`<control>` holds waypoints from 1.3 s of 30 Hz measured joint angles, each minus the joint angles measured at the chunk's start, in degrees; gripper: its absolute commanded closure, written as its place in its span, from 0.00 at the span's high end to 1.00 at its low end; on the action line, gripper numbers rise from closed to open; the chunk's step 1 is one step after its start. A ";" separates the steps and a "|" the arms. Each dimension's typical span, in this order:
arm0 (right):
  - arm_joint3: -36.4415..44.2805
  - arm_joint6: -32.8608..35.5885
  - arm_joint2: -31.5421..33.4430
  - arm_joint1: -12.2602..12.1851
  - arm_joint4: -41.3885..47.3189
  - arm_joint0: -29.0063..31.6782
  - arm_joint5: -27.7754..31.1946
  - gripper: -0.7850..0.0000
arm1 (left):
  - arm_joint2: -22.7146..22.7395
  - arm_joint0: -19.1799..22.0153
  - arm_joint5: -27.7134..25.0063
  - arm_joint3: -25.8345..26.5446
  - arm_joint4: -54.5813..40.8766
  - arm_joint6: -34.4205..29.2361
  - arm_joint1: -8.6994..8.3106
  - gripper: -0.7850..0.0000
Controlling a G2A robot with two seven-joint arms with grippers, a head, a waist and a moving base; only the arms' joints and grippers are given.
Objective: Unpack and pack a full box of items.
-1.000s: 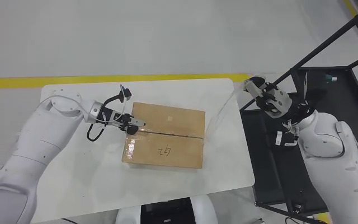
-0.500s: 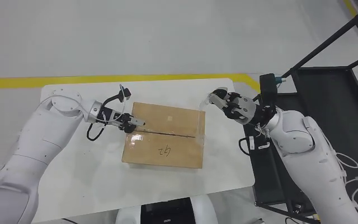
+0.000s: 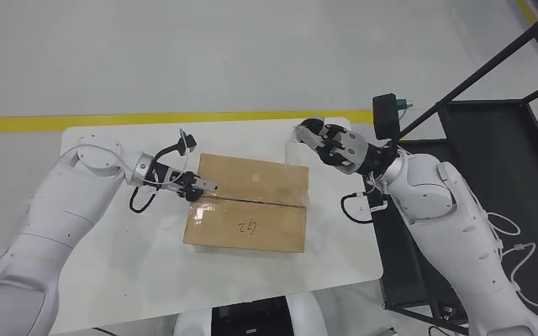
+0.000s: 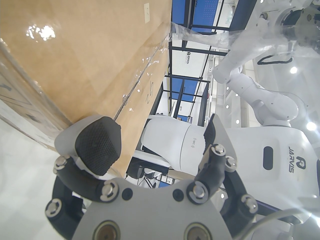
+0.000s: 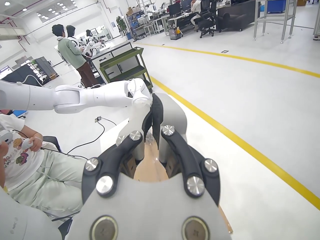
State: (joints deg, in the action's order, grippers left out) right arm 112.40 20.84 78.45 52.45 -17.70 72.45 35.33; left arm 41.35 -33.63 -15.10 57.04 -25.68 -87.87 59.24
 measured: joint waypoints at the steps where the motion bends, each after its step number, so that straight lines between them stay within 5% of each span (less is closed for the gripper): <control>1: -0.28 0.01 -0.60 0.11 -0.25 -0.29 -0.31 0.00 | -0.04 0.04 0.01 -0.09 -0.03 -0.08 0.08 1.00; 11: -6.30 -0.75 -9.01 1.89 -2.54 -5.21 -2.98 0.00 | 0.74 1.00 -0.77 -3.22 -1.39 -0.08 0.51 1.00; 23: -9.00 -2.29 -10.97 3.06 -3.30 -8.21 -3.49 0.00 | 8.31 -1.06 -0.67 -4.88 -3.95 -0.14 -2.40 1.00; 39: -8.18 -5.30 -7.44 3.27 -5.99 -4.62 -3.47 0.00 | 0.33 -0.11 0.39 -2.63 -4.31 -0.12 1.51 1.00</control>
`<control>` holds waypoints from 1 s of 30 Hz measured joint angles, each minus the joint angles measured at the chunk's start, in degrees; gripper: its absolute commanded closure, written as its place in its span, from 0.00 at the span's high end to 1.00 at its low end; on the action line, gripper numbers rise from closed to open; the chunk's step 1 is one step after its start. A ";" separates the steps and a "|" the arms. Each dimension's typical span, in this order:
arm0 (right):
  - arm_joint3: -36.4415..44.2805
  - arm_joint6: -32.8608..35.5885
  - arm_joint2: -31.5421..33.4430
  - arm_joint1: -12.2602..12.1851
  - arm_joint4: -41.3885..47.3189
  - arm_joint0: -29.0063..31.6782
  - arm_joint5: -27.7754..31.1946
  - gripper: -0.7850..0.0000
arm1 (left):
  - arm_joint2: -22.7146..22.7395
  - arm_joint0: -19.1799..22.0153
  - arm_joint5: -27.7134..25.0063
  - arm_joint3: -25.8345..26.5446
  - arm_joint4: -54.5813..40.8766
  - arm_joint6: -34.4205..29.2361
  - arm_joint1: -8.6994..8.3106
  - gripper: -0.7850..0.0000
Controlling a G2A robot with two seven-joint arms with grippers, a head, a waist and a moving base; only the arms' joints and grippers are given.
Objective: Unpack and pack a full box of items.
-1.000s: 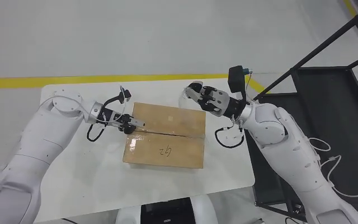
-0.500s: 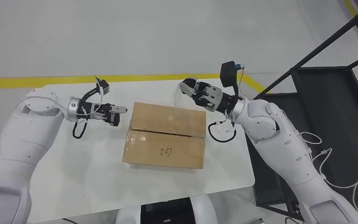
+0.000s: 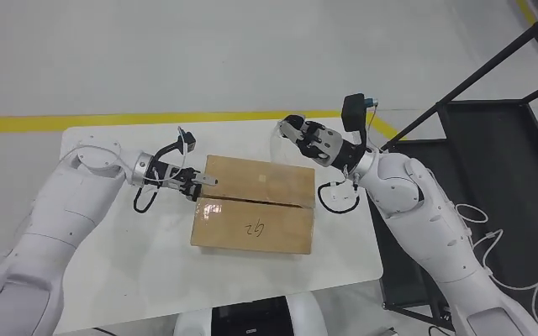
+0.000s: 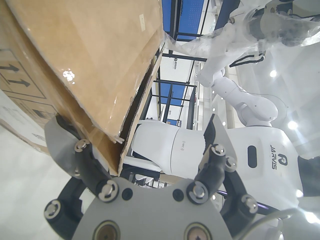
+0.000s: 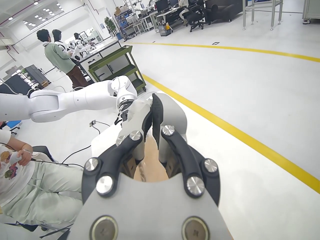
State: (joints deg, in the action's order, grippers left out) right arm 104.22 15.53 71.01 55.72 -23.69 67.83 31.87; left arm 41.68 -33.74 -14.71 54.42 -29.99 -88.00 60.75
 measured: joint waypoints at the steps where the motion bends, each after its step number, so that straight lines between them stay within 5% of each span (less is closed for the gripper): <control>1: 0.14 -0.14 0.26 -0.01 -0.31 0.31 -0.07 0.00 | -0.50 0.14 -0.03 -0.10 -0.15 0.00 0.24 1.00; 19: -3.32 0.47 -0.55 0.75 -2.55 1.82 -0.63 0.00 | -7.80 3.40 -1.58 -2.92 -4.87 0.00 3.73 1.00; 30: -5.64 -2.10 -5.08 1.91 -8.65 2.03 -0.52 0.00 | -5.09 3.60 -1.57 -4.95 -6.14 0.00 2.47 1.00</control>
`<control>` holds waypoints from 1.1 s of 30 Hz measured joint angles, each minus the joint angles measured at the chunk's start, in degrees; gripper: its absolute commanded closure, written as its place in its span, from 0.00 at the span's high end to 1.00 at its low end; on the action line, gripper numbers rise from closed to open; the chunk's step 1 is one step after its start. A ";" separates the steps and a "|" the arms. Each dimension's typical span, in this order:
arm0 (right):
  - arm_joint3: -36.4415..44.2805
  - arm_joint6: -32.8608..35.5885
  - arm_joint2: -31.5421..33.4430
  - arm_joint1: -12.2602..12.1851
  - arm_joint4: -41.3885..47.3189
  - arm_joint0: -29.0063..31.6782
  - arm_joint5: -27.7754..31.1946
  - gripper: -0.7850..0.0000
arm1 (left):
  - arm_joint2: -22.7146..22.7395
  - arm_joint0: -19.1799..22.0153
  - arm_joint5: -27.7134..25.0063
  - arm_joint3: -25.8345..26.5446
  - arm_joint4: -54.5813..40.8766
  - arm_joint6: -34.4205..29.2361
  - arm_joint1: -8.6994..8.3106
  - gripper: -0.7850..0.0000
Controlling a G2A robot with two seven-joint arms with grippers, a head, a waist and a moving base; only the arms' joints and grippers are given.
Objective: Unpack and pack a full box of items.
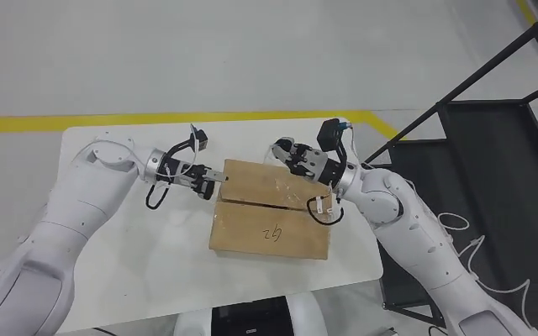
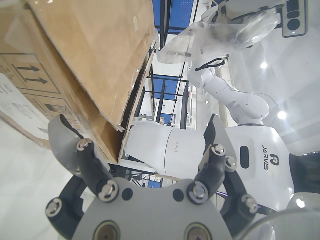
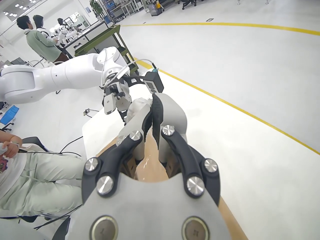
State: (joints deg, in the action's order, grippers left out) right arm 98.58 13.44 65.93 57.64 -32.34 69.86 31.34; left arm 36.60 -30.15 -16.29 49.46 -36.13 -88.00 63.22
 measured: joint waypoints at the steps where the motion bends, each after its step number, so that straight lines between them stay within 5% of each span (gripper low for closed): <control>1: -0.01 -0.42 -0.35 0.10 -0.78 0.11 -0.24 0.00 | 0.48 -0.12 0.00 -0.09 -0.07 0.00 -0.28 1.00; 18: 4.07 -8.42 0.06 0.96 -8.61 3.47 -2.40 0.00 | 10.13 -4.92 0.00 2.10 -0.56 0.00 -6.60 1.00; 26: 8.31 -10.10 4.83 0.60 -11.35 6.59 -4.81 0.00 | 11.45 -6.45 0.01 4.23 -1.09 0.00 -7.84 1.00; 33: 2.12 -10.07 -1.75 2.18 -14.62 3.48 -8.13 0.00 | 11.70 -7.05 0.01 5.32 -0.80 0.00 -8.44 1.00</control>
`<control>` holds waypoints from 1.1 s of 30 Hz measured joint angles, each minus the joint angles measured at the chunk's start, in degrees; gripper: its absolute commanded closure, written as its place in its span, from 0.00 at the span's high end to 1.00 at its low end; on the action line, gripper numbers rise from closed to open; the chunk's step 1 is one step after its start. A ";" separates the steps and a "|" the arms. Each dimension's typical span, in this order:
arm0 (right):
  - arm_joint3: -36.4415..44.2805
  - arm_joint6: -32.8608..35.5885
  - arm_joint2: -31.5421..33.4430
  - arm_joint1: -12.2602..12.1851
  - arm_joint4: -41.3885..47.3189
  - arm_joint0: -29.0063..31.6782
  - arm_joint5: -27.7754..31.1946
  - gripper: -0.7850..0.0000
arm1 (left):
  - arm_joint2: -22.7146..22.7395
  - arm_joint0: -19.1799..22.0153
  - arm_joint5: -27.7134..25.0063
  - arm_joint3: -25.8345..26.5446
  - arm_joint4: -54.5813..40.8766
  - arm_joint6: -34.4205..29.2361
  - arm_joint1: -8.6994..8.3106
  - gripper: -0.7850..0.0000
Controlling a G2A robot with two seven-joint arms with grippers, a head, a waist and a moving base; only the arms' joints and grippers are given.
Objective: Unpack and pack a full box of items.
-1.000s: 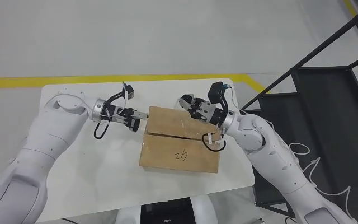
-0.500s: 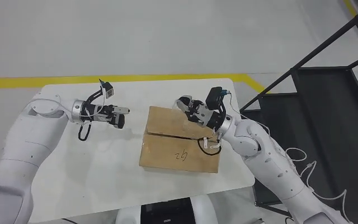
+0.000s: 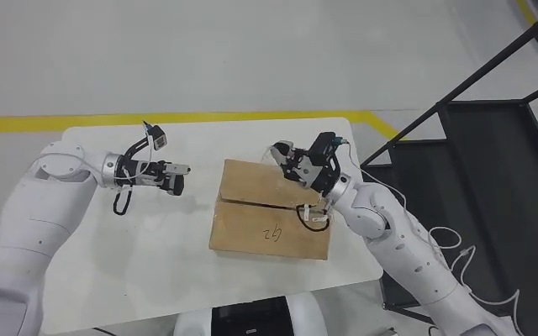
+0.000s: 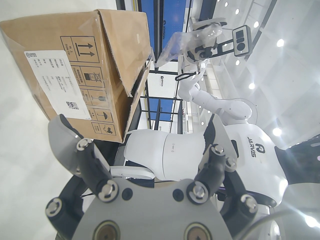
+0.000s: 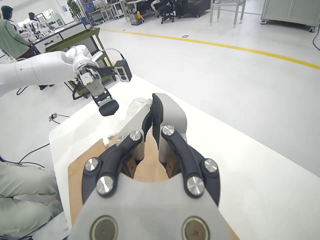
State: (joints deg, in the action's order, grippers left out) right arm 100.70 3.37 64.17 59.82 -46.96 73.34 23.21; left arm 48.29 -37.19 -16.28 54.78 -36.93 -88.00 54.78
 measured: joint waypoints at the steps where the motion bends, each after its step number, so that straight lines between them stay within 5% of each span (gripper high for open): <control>1: -0.70 -0.08 -0.61 0.20 -0.08 -0.54 -0.20 0.00 | 0.03 -0.08 0.00 0.00 0.04 0.00 -0.08 1.00; 5: -2.77 -0.08 -2.37 0.85 -1.04 -2.24 -1.01 0.00 | 0.10 -0.36 0.00 0.07 0.10 0.00 -0.37 1.00; 6: -3.28 -0.03 -2.70 1.01 -1.11 -2.60 -1.13 0.17 | 0.09 -0.40 0.00 0.11 0.05 0.00 -0.43 1.00; 9: -4.25 0.30 -3.25 1.34 -1.00 -3.34 -1.09 0.41 | -0.01 -0.43 0.00 0.28 -0.09 0.00 -0.52 1.00; 10: -4.41 0.37 -3.35 1.41 -1.11 -3.51 -1.04 0.56 | -0.05 -0.43 0.00 0.35 -0.14 0.00 -0.53 1.00; 11: -4.53 0.40 -3.43 1.48 -1.33 -3.62 -1.02 0.95 | -0.10 -0.42 0.00 0.43 -0.22 0.00 -0.54 1.00; 12: -4.63 0.40 -3.54 1.57 -1.58 -3.70 -1.02 1.00 | -0.17 -0.40 0.00 0.52 -0.25 0.00 -0.54 1.00; 33: -3.93 0.49 -7.77 3.02 -10.34 -3.12 -0.44 1.00 | -0.69 -0.20 0.00 0.27 0.16 0.00 -0.49 1.00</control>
State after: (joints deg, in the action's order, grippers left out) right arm 96.76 3.85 56.40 62.83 -57.31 70.22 22.77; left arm 47.60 -37.39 -16.28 55.05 -36.77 -88.00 54.29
